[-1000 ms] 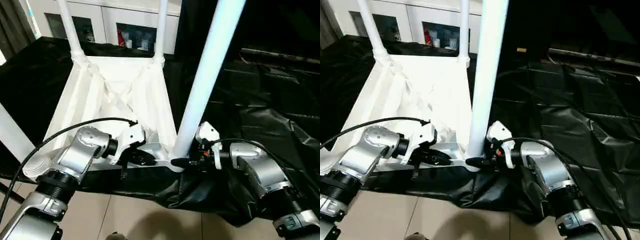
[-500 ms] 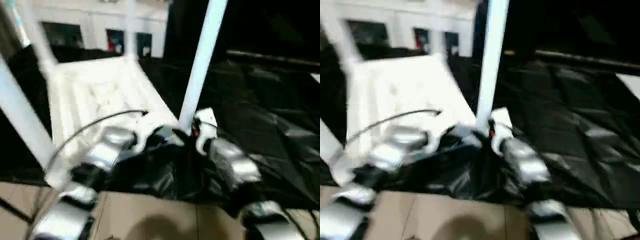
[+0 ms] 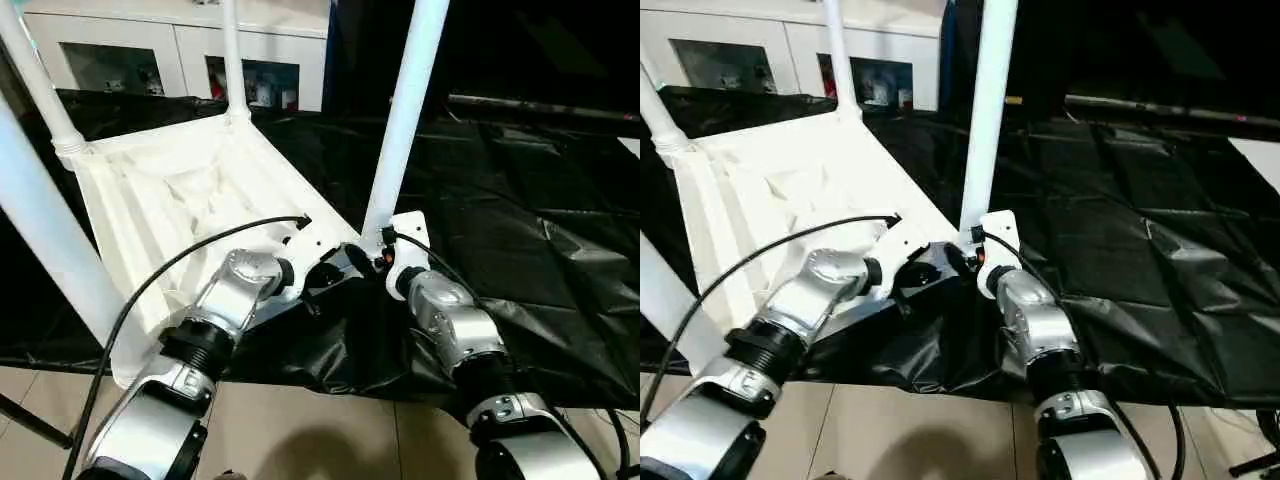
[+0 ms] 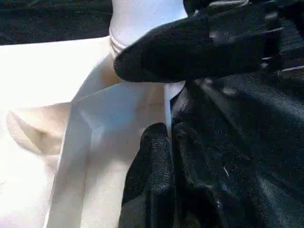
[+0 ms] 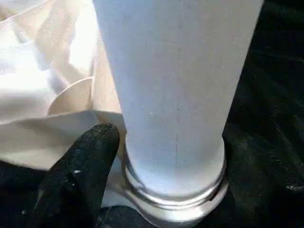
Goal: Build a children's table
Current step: Rotate leg to tighten
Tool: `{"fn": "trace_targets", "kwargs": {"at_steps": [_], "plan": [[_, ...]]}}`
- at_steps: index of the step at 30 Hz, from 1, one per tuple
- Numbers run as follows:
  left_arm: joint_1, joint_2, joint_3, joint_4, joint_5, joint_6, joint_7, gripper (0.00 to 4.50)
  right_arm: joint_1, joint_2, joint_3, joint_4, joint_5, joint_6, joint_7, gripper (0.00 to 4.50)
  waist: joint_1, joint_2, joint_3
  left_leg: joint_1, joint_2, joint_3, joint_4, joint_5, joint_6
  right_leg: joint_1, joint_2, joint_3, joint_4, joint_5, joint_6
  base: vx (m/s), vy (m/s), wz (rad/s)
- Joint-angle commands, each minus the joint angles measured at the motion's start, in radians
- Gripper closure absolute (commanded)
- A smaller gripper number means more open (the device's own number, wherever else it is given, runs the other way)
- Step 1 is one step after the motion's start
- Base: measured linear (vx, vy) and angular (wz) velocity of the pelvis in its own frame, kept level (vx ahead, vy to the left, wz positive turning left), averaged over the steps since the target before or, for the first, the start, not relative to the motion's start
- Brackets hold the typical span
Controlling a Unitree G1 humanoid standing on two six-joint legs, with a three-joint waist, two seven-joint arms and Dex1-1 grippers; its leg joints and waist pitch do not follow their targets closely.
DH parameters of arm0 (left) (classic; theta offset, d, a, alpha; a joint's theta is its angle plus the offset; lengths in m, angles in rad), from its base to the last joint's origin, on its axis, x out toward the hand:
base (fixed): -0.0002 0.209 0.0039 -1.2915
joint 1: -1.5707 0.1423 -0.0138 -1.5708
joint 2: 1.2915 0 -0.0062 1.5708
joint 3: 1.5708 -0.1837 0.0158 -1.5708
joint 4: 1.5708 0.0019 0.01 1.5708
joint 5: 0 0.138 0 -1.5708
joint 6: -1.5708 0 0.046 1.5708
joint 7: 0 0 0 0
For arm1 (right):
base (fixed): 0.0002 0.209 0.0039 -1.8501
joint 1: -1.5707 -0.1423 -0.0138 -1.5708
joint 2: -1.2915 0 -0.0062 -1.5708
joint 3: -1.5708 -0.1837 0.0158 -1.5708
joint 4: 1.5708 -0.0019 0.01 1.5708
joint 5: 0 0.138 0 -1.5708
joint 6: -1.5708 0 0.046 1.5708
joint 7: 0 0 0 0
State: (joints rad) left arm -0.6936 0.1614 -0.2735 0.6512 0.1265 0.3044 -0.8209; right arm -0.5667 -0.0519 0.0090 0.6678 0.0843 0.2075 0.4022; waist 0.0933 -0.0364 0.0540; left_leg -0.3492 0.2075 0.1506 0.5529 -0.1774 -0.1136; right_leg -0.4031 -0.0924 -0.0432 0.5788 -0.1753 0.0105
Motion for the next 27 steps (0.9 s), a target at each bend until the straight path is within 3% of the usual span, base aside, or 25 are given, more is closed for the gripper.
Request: {"fn": "trace_targets", "kwargs": {"at_steps": [1,2,3,4,6,7,9,11,14,18,20,22,27], "plan": [[0.009,-0.004,-0.058,0.001,-0.016,-0.019,-0.096,4.50,0.020,-0.002,0.087,-0.051,0.031,0.018,0.165,0.88,0.006,-0.001,-0.044,-0.005,0.006,0.009,-0.081,-0.379,0.019,0.037,-0.035,0.021,-0.080,-0.389,-0.134,0.000,0.000,0.00],[0.018,0.021,-0.063,-0.011,-0.022,-0.041,-0.139,4.50,0.036,-0.042,0.105,-0.083,0.035,0.009,0.241,0.88,0.010,-0.005,-0.043,-0.007,0.006,0.008,-0.082,-0.368,0.024,0.038,-0.037,0.020,-0.079,-0.398,-0.132,0.000,0.000,0.00],[0.023,0.038,-0.067,-0.019,-0.026,-0.055,-0.167,4.50,0.047,-0.068,0.118,-0.103,0.037,0.002,0.291,0.88,0.017,0.003,-0.047,-0.006,0.011,0.008,-0.080,-0.343,0.033,0.039,-0.040,0.023,-0.077,-0.372,-0.138,0.000,0.000,0.00],[0.032,0.062,-0.068,-0.035,-0.034,-0.055,-0.205,4.50,0.061,-0.106,0.137,-0.130,0.039,-0.001,0.357,0.88,0.017,-0.008,-0.050,-0.008,0.013,0.012,-0.076,-0.303,0.041,0.041,-0.039,0.023,-0.071,-0.307,-0.156,0.000,0.000,0.00],[0.054,0.101,-0.071,-0.073,-0.060,-0.069,-0.288,4.50,0.083,-0.163,0.162,-0.172,0.043,0.005,0.449,0.88,0.023,-0.003,-0.052,-0.005,0.014,0.015,-0.072,-0.255,0.046,0.040,-0.038,0.024,-0.060,-0.237,-0.187,0.067,-0.021,0.03],[0.067,0.121,-0.073,-0.095,-0.076,-0.075,-0.334,4.50,0.093,-0.189,0.173,-0.194,0.045,0.011,0.491,0.88,0.026,-0.010,-0.054,-0.008,0.013,0.018,-0.067,-0.211,0.055,0.045,-0.039,0.023,-0.053,-0.186,-0.204,0.070,-0.020,0.03],[0.089,0.165,-0.084,-0.135,-0.098,-0.089,-0.422,4.50,0.110,-0.239,0.192,-0.238,0.053,0.027,0.568,0.88,0.030,-0.006,-0.060,-0.006,0.010,0.021,-0.055,-0.103,0.082,0.048,-0.032,0.021,-0.032,-0.018,-0.243,0.036,-0.006,0.00],[0.102,0.200,-0.093,-0.148,-0.099,-0.094,-0.470,4.50,0.124,-0.279,0.206,-0.275,0.061,0.040,0.637,0.88,0.030,-0.005,-0.056,-0.009,0.009,0.024,-0.051,-0.085,0.097,0.049,-0.028,0.021,-0.024,0.039,-0.264,0.068,0.002,0.01],[0.114,0.236,-0.095,-0.158,-0.111,-0.103,-0.518,4.50,0.131,-0.308,0.218,-0.298,0.058,0.042,0.679,0.88,0.035,-0.001,-0.062,-0.001,0.011,0.027,-0.044,-0.064,0.103,0.051,-0.027,0.020,-0.014,0.093,-0.284,0.074,0.016,0.02],[0.126,0.259,-0.098,-0.168,-0.114,-0.114,-0.544,4.50,0.130,-0.313,0.228,-0.312,0.058,0.048,0.688,0.88,0.044,-0.004,-0.058,0.001,0.014,0.028,-0.049,-0.117,0.082,0.051,-0.032,0.021,-0.019,0.010,-0.276,0.000,0.000,0.00],[0.130,0.263,-0.095,-0.174,-0.116,-0.114,-0.546,4.50,0.134,-0.311,0.236,-0.325,0.061,0.054,0.698,0.88,0.044,-0.011,-0.055,0.001,0.015,0.028,-0.055,-0.163,0.059,0.050,-0.036,0.024,-0.028,-0.080,-0.250,0.000,0.000,0.00],[0.131,0.263,-0.092,-0.176,-0.117,-0.114,-0.544,4.50,0.137,-0.311,0.238,-0.331,0.064,0.060,0.704,0.88,0.045,-0.008,-0.054,0.004,0.017,0.029,-0.057,-0.186,0.046,0.046,-0.038,0.027,-0.032,-0.124,-0.235,0.000,0.000,0.00],[0.127,0.261,-0.093,-0.176,-0.122,-0.111,-0.542,4.50,0.142,-0.299,0.254,-0.331,0.067,0.062,0.725,1.03,0.047,-0.010,-0.058,0.002,0.016,0.033,-0.053,-0.164,0.032,0.046,-0.035,0.026,-0.025,-0.093,-0.227,0.000,0.000,0.00]]}}
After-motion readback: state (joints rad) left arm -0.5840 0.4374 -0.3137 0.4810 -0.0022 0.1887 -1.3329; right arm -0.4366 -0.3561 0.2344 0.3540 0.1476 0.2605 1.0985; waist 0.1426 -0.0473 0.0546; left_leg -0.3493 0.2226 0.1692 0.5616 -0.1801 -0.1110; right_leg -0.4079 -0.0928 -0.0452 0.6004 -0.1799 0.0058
